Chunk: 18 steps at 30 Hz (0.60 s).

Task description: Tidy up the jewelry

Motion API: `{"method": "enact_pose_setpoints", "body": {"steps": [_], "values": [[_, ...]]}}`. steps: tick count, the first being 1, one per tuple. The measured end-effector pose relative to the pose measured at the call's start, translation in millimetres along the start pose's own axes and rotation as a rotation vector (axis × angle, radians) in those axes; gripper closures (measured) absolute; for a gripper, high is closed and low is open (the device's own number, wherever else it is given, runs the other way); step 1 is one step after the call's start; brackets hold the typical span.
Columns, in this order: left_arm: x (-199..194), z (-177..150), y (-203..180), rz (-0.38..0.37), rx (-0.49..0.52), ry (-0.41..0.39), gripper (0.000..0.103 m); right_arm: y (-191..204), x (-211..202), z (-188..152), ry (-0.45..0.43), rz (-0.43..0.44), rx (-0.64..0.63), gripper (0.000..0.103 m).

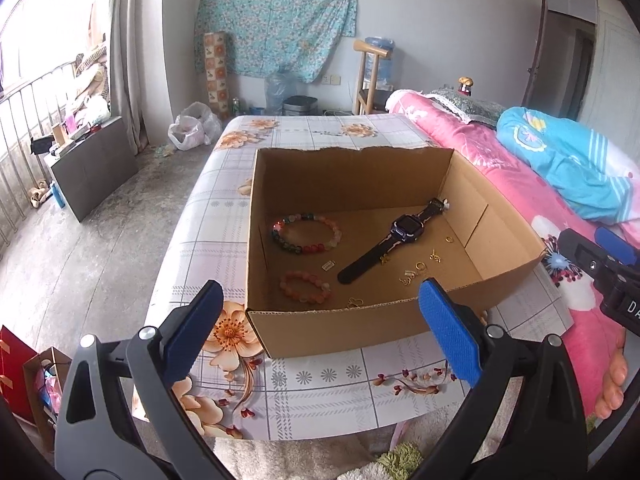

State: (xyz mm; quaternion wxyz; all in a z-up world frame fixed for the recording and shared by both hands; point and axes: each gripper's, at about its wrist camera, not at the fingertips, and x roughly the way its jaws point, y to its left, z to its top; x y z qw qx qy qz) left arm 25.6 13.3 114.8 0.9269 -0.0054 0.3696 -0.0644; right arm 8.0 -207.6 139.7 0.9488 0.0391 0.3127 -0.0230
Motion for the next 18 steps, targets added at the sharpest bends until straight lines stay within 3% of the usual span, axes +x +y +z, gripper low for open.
{"method": "enact_pose_setpoints", "body": {"steps": [6, 18], "values": [[8.4, -1.3, -2.0, 0.006, -0.019, 0.097, 0.008, 15.1, 11.4, -4.7, 0.095, -0.002, -0.034, 0.007], [20.5, -11.3, -1.8, 0.07, -0.039, 0.189, 0.008, 33.2, 32.1, -17.4, 0.223, 0.031, -0.045, 0.007]]}}
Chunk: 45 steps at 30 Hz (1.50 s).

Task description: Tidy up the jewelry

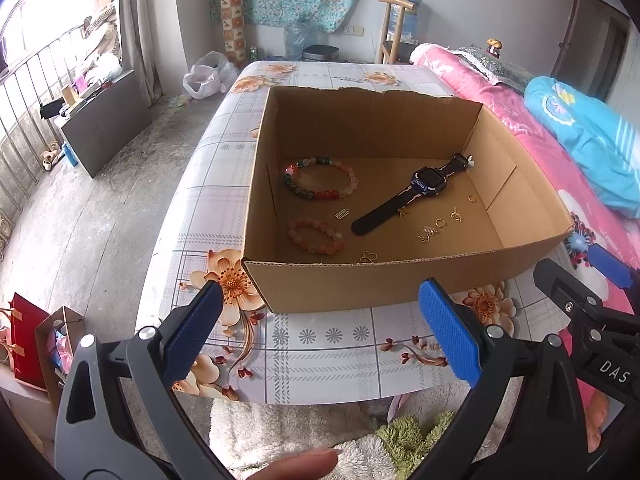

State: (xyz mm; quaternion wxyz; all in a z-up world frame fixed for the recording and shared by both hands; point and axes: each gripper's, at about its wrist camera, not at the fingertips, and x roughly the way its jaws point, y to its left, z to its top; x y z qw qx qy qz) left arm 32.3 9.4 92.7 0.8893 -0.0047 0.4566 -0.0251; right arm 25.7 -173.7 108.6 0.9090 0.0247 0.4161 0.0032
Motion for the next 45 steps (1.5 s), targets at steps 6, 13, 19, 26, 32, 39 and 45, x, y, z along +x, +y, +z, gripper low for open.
{"method": "enact_pose_setpoints", "body": {"steps": [6, 13, 19, 26, 32, 39, 45], "values": [[6.5, -2.7, -5.6, 0.005, 0.025, 0.029, 0.008, 3.5, 7.5, -2.8, 0.035, 0.004, -0.003, 0.007], [15.4, -2.1, -4.0, -0.004, 0.007, 0.063, 0.008, 6.3, 13.8, -4.2, 0.051, -0.006, -0.019, 0.007], [19.4, -2.7, -4.5, 0.001, 0.009, 0.076, 0.008, 5.9, 18.2, -5.2, 0.069, -0.008, -0.018, 0.006], [20.5, -2.0, -5.9, 0.01, 0.014, 0.072, 0.008, 5.7, 20.2, -4.9, 0.075, -0.005, -0.013, 0.007], [25.0, -1.0, -6.5, 0.012, 0.011, 0.081, 0.008, 6.2, 23.2, -5.4, 0.084, -0.002, -0.017, 0.007], [29.1, 0.5, -7.9, 0.018, 0.017, 0.09, 0.008, 5.0, 26.7, -4.6, 0.091, 0.002, -0.011, 0.007], [29.4, 1.2, -7.7, 0.019, 0.017, 0.091, 0.008, 3.5, 27.9, -4.0, 0.092, 0.004, -0.006, 0.007]]}}
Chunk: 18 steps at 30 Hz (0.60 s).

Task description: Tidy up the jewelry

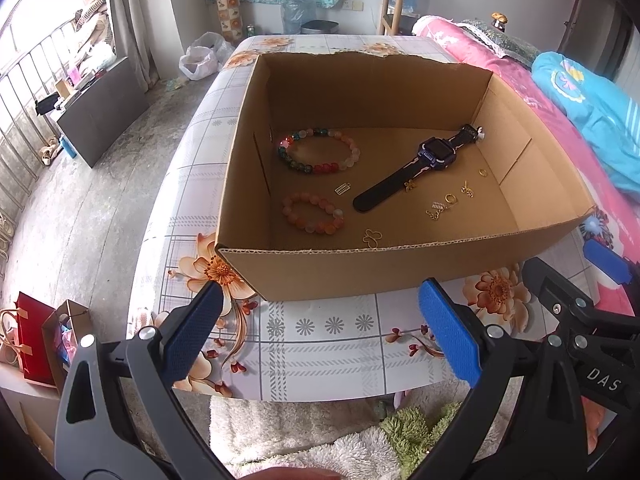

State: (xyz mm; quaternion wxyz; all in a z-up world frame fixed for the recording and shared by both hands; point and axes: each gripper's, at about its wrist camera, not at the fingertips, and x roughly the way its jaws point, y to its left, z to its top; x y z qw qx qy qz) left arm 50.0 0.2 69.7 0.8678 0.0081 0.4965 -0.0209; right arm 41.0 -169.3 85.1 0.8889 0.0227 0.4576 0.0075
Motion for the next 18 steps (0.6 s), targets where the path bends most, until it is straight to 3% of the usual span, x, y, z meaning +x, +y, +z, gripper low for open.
{"method": "enact_pose_setpoints", "body": {"steps": [18], "values": [[-0.6, 2.1, -1.5, 0.0, 0.002, -0.005, 0.008, -2.8, -0.5, 0.7, 0.001, 0.007, 0.015, 0.007]]}}
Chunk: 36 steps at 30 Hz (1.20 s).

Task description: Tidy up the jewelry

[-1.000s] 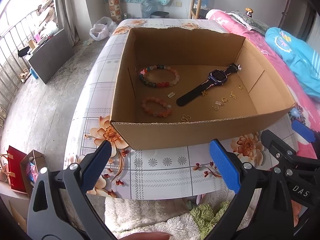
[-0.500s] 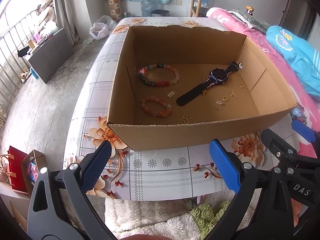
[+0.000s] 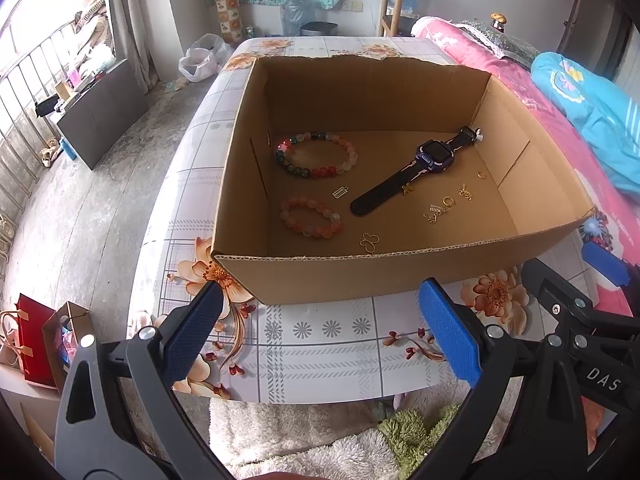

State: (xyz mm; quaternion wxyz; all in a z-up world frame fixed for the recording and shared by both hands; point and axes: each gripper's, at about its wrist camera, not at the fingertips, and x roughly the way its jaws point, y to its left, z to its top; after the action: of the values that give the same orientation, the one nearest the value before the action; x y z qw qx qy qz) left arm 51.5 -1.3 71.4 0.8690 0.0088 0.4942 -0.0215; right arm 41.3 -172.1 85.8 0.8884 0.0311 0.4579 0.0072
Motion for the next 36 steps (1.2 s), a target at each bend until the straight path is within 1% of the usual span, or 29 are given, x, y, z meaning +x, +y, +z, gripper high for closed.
{"method": "enact_pose_setpoints", "body": {"steps": [23, 31, 36], "values": [[-0.6, 0.2, 0.8, -0.003, -0.003, 0.003, 0.008, -0.9, 0.2, -0.2, 0.003, 0.002, 0.003, 0.007], [-0.4, -0.4, 0.8, -0.009, -0.007, 0.013, 0.008, -1.3, 0.5, -1.0, 0.007, 0.002, 0.006, 0.006], [1.7, 4.1, -0.3, -0.015, -0.007, 0.033, 0.008, -4.4, 3.1, 1.0, 0.019, 0.011, 0.023, 0.006]]}}
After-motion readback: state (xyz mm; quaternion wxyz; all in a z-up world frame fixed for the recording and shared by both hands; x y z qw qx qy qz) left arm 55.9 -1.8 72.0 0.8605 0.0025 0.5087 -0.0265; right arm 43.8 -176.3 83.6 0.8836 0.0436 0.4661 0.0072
